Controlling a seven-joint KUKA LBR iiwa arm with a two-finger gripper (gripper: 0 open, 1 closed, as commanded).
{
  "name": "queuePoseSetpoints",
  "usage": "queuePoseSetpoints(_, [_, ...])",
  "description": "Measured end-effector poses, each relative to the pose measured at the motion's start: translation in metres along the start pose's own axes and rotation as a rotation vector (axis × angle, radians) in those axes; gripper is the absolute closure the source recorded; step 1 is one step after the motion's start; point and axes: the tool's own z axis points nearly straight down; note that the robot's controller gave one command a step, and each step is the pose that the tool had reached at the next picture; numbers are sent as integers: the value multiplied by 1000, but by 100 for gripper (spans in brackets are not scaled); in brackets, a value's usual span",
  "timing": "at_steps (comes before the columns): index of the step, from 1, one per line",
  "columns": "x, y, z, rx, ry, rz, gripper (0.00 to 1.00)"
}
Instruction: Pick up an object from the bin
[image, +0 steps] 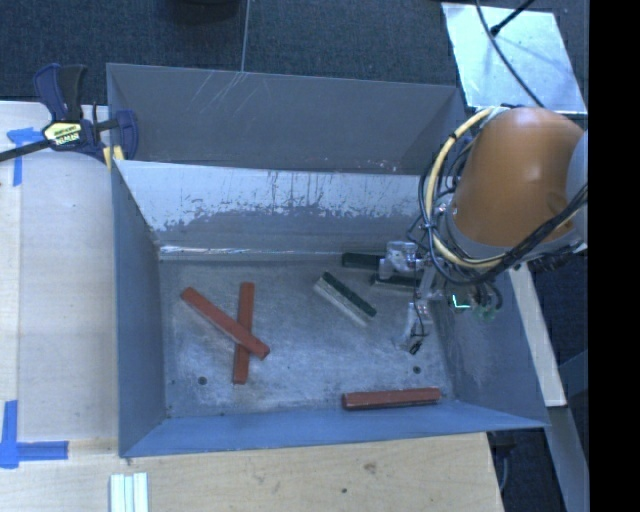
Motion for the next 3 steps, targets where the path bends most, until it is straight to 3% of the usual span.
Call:
queuePoseSetpoints(1, [-8,16,20,0,-4,129,0])
queuePoseSetpoints(2, [-30,45,122,0,-1,354,0])
queuePoseSetpoints(3, [-63,-19,142,0,-11,447,0])
